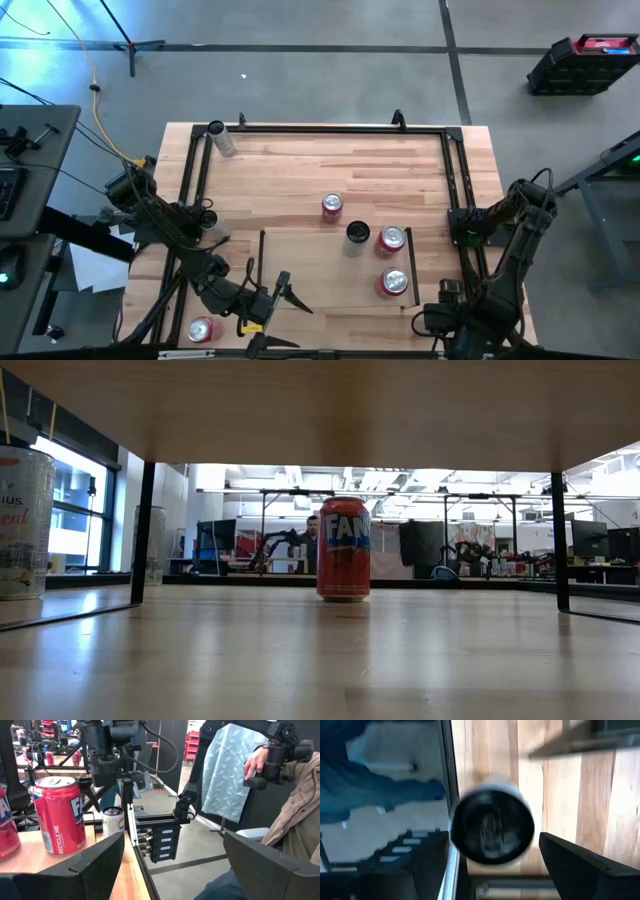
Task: Place canned beverage on shelf
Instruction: Put the bottom white yellow soda can on the shelf aligned with the white yellow soda can
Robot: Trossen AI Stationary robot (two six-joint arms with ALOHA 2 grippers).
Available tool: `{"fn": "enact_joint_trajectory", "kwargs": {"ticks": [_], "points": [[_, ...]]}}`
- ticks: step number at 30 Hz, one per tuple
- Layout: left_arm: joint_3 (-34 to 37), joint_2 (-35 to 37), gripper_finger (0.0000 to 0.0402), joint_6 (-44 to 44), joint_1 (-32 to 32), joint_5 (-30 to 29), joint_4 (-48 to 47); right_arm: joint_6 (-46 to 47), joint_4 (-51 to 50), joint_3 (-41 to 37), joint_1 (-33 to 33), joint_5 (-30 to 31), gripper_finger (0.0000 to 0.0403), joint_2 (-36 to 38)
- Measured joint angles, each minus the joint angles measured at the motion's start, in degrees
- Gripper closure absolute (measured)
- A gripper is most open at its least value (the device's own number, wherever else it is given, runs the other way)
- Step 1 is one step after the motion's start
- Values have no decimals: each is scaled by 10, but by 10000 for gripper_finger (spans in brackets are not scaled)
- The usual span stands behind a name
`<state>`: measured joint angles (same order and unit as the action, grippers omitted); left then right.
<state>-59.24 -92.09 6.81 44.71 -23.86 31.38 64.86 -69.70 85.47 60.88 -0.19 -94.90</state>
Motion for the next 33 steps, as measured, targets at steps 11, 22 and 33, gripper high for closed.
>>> {"fn": "enact_joint_trajectory", "kwargs": {"ticks": [11,22,33], "points": [[0,0,69,2,-1,0,0,84,-59,0,68,-11,109,1],[1,-2,69,9,0,0,3,87,-59,-1,106,32,109,-19],[1,-13,69,10,7,1,13,86,-28,-1,105,119,138,-45]]}}
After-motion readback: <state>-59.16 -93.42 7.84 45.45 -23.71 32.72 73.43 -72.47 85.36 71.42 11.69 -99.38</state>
